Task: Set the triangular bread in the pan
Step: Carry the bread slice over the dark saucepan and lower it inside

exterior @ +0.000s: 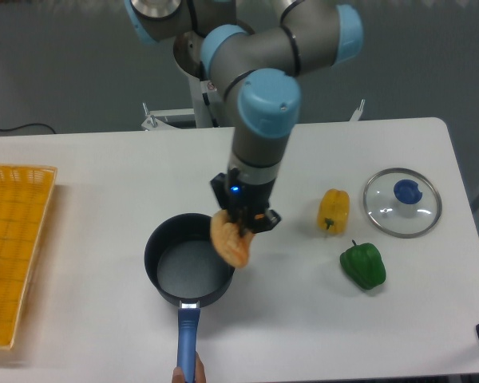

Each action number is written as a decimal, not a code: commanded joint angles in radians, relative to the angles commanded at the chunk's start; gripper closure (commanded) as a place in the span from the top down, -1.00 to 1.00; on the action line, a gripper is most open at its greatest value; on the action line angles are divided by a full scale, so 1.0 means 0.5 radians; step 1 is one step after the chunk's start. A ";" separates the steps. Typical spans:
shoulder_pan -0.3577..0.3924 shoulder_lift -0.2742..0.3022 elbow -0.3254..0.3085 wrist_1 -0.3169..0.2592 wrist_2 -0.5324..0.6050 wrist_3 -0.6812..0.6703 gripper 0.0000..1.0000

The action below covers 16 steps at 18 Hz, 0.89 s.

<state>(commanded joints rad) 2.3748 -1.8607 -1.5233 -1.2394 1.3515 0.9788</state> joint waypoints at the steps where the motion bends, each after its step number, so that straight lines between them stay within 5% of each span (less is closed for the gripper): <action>1: -0.025 0.000 0.003 0.000 0.000 -0.015 -0.48; 7: -0.172 -0.083 0.025 0.116 0.012 -0.273 -0.47; 16: -0.212 -0.144 0.037 0.126 0.080 -0.264 -0.35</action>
<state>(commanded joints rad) 2.2688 -1.9328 -1.5049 -1.1766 1.3913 0.8468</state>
